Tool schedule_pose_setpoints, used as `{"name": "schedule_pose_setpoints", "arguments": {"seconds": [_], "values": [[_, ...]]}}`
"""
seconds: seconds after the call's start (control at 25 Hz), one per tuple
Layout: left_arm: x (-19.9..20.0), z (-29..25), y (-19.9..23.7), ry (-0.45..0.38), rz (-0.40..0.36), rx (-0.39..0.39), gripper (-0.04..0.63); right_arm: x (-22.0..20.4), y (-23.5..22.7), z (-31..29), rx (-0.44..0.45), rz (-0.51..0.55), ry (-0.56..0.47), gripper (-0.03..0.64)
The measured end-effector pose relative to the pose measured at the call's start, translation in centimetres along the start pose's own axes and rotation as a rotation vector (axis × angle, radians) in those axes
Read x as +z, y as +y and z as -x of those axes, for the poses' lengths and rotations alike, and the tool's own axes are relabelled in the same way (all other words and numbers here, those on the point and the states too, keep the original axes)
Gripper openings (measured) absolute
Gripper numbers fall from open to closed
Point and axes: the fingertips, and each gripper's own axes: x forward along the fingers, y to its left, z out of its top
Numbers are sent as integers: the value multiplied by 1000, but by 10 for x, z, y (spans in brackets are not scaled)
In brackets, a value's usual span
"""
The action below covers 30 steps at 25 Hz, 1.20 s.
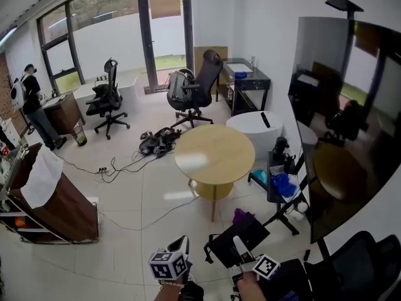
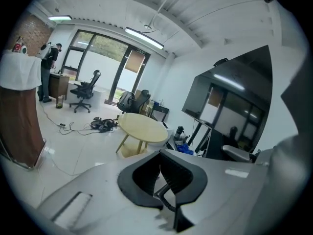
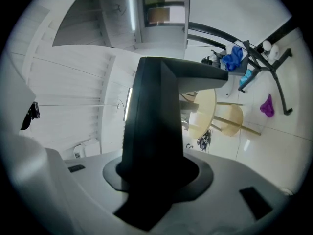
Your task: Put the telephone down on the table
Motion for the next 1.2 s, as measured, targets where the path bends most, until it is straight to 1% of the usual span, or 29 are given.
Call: {"name": "schedule_pose_setpoints", "arguments": {"seconds": [0.2, 0.36, 0.52, 0.64, 0.84, 1.04, 1.2], "values": [[46, -25, 39, -3, -10, -15, -14, 1, 2, -60, -10, 1, -35, 164], [62, -38, 66, 2, -4, -35, -14, -2, 1, -97, -17, 4, -52, 164], [73, -48, 87, 2, 18, -62, -14, -7, 3, -125, -33, 36, -54, 164], [82, -55, 96, -12, 40, -84, -14, -7, 6, -139, -36, 65, -50, 164], [93, -68, 104, -11, 56, -106, -15, -10, 15, -158, -29, 67, -45, 164], [106, -80, 102, -6, 44, -131, -15, -7, 22, -172, -19, 67, -53, 164], [113, -93, 105, -11, 42, -138, -15, -3, 13, -182, -20, 70, -49, 164]]}}
